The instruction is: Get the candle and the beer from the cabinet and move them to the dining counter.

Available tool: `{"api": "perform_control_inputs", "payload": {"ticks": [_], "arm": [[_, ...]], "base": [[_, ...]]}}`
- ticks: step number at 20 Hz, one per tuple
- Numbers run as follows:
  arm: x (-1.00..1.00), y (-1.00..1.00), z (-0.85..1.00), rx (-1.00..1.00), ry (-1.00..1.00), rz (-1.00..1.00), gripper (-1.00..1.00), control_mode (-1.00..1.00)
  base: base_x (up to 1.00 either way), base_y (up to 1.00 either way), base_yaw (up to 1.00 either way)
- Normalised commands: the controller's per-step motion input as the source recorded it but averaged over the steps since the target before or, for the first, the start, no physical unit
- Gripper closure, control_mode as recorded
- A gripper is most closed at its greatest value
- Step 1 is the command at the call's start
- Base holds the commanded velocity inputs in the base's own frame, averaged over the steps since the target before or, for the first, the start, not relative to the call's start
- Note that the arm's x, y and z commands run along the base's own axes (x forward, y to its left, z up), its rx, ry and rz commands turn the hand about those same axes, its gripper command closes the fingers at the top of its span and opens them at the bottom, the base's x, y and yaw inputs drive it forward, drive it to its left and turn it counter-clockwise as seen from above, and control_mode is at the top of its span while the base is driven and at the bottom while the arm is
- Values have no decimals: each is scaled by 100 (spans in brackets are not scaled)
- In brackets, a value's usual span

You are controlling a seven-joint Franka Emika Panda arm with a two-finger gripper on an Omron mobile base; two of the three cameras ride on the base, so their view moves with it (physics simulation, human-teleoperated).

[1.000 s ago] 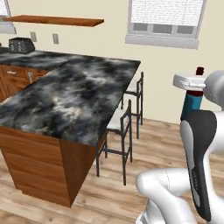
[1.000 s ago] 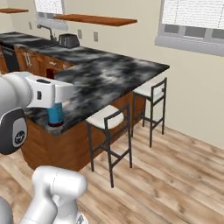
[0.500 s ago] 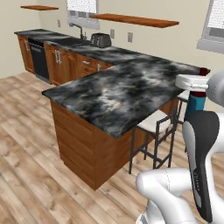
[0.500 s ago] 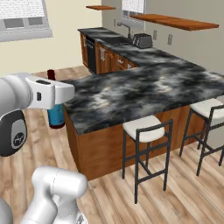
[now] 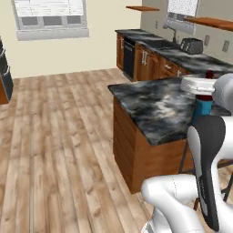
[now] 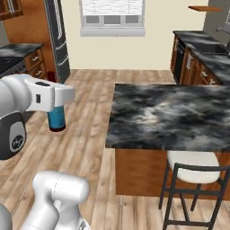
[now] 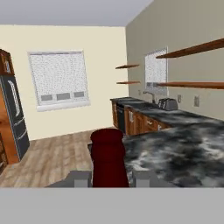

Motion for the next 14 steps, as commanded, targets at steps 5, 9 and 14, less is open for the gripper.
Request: {"api": "perform_control_inputs", "payload": {"ticks": [5,9,14], "arm": [[0,0,0,0,0,0,100,100],[0,0,0,0,0,0,100,100],[0,0,0,0,0,0,100,100]], "base": [[20,-74,67],[17,-91,51],[0,-73,0]]}}
